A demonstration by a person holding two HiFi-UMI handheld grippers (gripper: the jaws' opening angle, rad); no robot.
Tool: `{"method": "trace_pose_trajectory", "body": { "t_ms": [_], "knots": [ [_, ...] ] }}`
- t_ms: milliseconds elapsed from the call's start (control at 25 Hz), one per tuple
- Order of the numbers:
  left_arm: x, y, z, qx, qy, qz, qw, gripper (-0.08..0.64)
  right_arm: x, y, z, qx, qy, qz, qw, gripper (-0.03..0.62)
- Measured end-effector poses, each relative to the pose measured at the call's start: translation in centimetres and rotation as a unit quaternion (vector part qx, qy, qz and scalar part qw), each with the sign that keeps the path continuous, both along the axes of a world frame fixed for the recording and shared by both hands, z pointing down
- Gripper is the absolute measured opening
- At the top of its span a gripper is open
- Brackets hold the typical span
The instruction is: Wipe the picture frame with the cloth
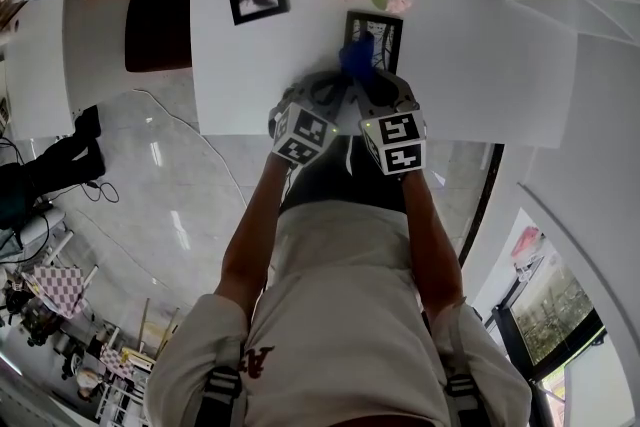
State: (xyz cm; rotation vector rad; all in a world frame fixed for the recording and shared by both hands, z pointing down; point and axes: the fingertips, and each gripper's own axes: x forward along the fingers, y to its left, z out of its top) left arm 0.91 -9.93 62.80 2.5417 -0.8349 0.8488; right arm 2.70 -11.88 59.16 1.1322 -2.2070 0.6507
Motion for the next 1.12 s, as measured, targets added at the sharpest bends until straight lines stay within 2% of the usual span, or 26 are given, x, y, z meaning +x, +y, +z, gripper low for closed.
{"method": "trace_pose_trajectory", "body": {
  "t_ms": [520, 1120],
  "knots": [
    [0.0, -0.1, -0.1, -0.005, 0.006, -0.004, 1.0, -0.004, -1.7, -0.6, 2.4, -0.031, -0.002, -0.015, 0.999, 0.051],
    [0.0, -0.1, -0.1, -0.007, 0.004, -0.008, 0.9999, -0.005, -0.2, -0.7, 3.4, -0.048, 0.013, 0.011, 0.999, 0.051]
  ]
}}
